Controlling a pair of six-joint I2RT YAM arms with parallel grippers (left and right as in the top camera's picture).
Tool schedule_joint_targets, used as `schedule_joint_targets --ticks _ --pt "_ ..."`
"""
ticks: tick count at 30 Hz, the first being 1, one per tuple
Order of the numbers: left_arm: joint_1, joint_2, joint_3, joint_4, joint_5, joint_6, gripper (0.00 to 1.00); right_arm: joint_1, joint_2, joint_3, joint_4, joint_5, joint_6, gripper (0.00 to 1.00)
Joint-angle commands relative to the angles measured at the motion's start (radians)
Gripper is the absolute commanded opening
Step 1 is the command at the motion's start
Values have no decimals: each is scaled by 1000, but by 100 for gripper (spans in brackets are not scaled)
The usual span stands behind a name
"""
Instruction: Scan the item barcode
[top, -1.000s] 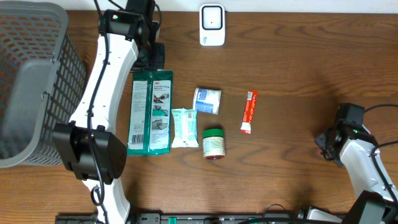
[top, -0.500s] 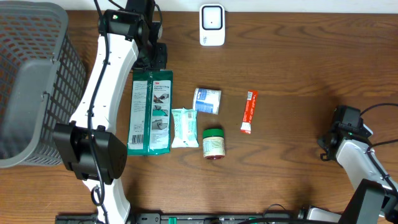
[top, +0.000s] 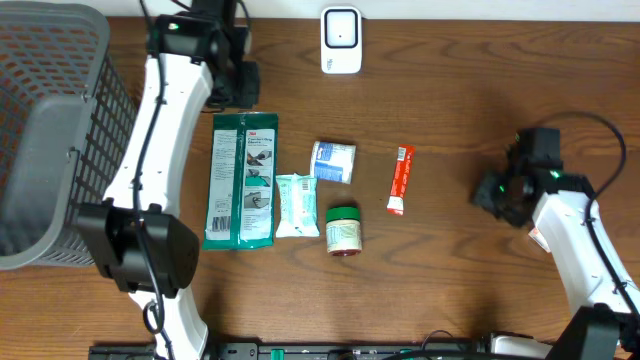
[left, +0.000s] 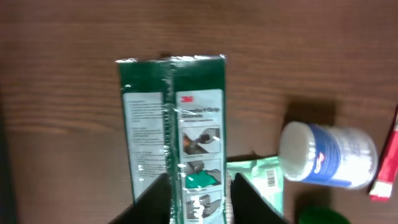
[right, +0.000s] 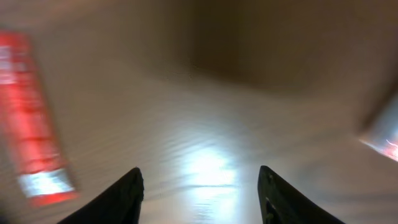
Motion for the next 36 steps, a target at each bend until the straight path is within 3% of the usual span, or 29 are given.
schedule_joint_targets --ticks 1,7,9,13,24,27,32,36 --pt "34 -55 -3 -9 -18 -18 49 86 1 64 24 -123 101 55" --pt "72 -53 -4 -37 -19 -18 61 270 49 55 121 -3 253 55" --pt "77 -53 -4 -37 -19 -18 69 319 92 55 131 54 269 55" --pt "78 -53 -4 -36 -18 -18 74 388 208 55 178 146 269 54" --pt "78 -53 -4 -36 -18 -18 75 420 369 55 276 149 294 40" --pt "78 -53 -4 -36 -18 -18 81 426 388 55 270 153 293 36" --pt "78 -53 -4 -37 -18 -18 83 423 379 60 269 164 266 2" --pt "78 -53 -4 -37 -14 -34 83 418 328 66 267 163 243 1"
